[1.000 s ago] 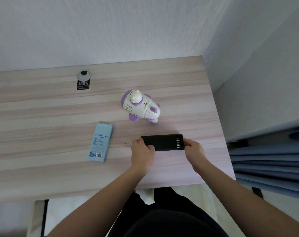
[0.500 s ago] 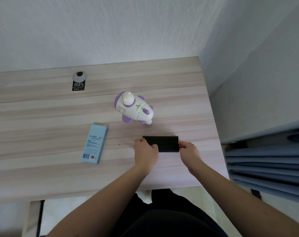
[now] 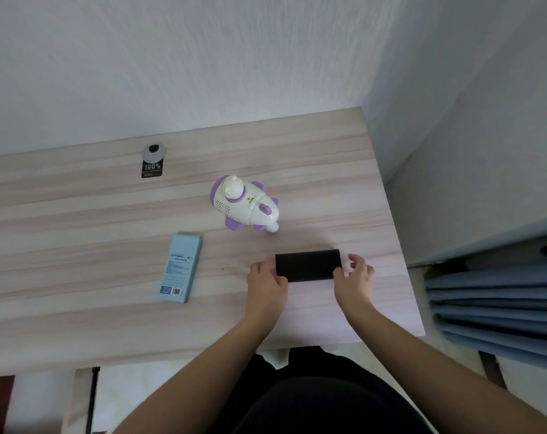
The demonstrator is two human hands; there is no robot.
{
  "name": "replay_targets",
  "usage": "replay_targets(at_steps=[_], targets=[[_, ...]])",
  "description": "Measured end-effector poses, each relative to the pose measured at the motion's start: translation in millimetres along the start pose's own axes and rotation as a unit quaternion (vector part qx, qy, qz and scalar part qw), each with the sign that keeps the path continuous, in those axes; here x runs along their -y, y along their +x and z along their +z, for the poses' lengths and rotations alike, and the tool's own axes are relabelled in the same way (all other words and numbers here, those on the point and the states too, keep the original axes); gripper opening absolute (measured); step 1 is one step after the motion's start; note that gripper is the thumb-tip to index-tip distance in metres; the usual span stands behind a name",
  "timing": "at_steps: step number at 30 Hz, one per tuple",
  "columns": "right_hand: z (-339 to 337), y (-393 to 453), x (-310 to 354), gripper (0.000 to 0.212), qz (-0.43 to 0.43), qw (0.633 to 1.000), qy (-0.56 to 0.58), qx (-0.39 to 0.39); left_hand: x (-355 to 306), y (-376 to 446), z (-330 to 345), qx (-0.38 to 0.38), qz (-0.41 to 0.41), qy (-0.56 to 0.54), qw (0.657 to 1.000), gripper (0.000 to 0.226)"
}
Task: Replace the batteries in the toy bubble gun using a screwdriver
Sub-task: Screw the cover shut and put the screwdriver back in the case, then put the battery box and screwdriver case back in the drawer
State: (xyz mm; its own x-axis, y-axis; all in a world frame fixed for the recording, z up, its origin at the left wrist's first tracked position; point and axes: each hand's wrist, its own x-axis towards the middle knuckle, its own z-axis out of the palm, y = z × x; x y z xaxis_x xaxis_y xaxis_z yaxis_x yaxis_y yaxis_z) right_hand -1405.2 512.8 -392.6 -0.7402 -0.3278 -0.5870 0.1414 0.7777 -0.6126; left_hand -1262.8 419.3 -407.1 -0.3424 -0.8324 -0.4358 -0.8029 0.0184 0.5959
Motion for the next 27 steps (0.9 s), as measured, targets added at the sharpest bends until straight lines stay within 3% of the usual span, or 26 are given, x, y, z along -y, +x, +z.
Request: replay_targets(at_steps=[3,8,19,23,27], targets=[[-2.9,2.3,1.8,0.042,0.038,0.999,0.016,-0.028,9.8,-4.2,-11.5,-0.005,0.01,0.026,1.0,0.03],[1.7,4.7,3.5,0.039,0.146,0.983,0.111,0.015,28.1,-1.4,-34.9,-0.024,0.041,0.062,0.997,0.034],[32.2,8.4,23.3,0.061,0.066,0.997,0.043,-0.016,77.8,30.7,-96.9,-0.082,0.14,0.123,0.979,0.045],[55.0,6.0,35.7,0.082,0.089,0.995,-0.015,-0.046,109.9,45.8,-127.6,-0.102,0.059,0.175,0.977,0.066],[74.9,1.7,42.5,0.086,0.147,0.982,-0.09,-0.08,133.4,54.2,-146.4,-0.047,-0.067,0.158,0.984,0.088]])
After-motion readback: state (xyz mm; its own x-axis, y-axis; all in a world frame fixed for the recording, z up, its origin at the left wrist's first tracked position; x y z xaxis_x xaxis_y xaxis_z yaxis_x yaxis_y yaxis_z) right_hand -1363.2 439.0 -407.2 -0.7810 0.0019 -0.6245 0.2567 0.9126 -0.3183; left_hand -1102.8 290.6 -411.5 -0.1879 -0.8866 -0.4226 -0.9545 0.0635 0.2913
